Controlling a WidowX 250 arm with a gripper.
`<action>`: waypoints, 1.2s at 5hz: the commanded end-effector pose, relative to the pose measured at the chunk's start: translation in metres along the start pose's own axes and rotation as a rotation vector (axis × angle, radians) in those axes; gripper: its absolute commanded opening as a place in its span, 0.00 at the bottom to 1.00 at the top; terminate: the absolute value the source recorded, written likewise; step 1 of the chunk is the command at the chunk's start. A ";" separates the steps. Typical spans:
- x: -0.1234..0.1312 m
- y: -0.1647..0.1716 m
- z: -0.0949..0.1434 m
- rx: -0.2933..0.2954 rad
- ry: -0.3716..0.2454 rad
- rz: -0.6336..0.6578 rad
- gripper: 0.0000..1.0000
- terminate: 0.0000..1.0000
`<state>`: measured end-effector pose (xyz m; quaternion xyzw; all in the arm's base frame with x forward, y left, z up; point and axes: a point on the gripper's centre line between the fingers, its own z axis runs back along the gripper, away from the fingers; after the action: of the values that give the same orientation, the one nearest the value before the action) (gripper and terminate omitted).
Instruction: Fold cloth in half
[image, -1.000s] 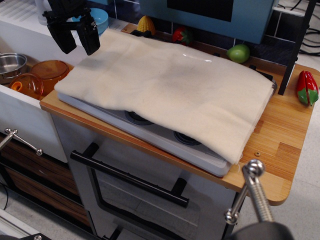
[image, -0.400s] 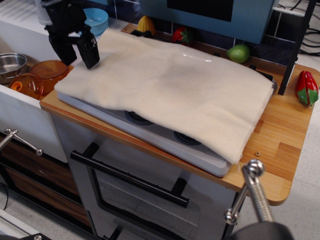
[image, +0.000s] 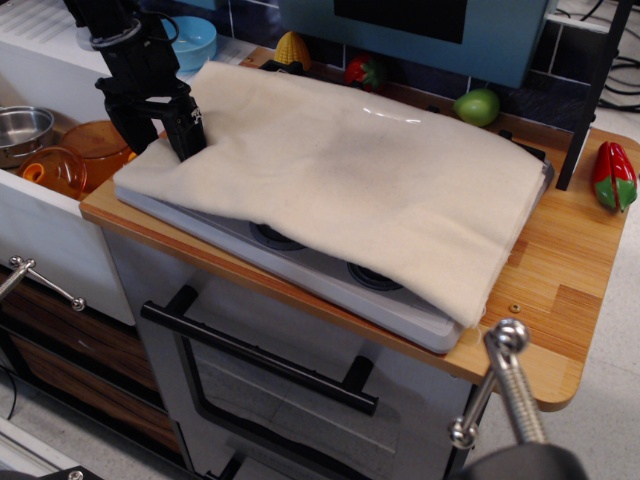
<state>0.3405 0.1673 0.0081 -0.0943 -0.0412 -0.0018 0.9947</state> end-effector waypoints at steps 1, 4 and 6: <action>0.018 -0.005 0.027 -0.005 -0.068 0.005 0.00 0.00; 0.030 -0.030 0.057 -0.083 -0.095 0.020 0.00 0.00; 0.032 -0.072 0.095 -0.182 -0.135 0.030 0.00 0.00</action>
<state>0.3611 0.1058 0.0902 -0.2090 -0.0665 0.0281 0.9753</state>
